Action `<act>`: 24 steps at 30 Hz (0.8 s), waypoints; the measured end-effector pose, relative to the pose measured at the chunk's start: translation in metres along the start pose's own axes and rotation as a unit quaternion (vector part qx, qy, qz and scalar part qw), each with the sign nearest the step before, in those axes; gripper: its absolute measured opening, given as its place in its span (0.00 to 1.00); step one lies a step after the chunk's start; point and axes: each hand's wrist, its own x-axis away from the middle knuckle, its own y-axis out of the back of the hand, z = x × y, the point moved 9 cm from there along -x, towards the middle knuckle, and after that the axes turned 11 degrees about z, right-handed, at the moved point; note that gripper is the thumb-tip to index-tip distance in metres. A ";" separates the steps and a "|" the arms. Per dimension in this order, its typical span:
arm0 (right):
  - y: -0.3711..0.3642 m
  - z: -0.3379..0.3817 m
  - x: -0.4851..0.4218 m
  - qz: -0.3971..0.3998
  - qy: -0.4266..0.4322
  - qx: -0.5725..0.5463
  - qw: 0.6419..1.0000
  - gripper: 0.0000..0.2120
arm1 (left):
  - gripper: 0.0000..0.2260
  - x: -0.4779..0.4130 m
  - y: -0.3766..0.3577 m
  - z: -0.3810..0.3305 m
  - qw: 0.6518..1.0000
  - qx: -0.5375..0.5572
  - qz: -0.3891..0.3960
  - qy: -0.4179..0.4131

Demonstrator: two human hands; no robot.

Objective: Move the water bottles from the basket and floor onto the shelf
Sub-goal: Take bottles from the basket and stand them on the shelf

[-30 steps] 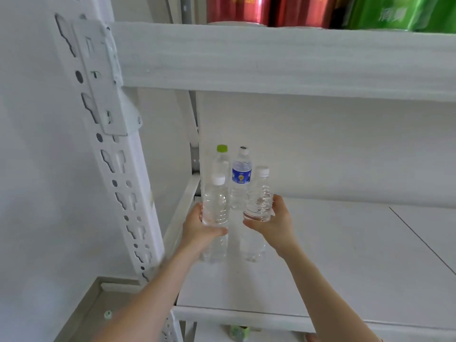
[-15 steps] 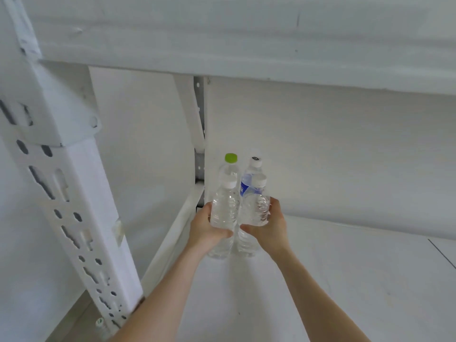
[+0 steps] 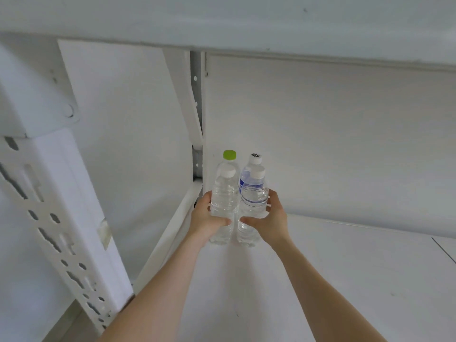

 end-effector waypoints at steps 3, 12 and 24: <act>0.000 0.002 0.001 0.004 -0.002 0.024 1.000 0.38 | 0.34 0.000 0.000 -0.003 1.000 -0.011 0.000 -0.010; -0.001 -0.003 0.010 0.032 -0.024 0.042 0.998 0.42 | 0.41 0.009 0.004 0.003 0.998 -0.057 -0.016 -0.003; 0.014 0.007 0.103 -0.049 -0.003 0.346 0.937 0.35 | 0.32 0.100 -0.010 -0.005 0.894 -0.434 -0.007 -0.107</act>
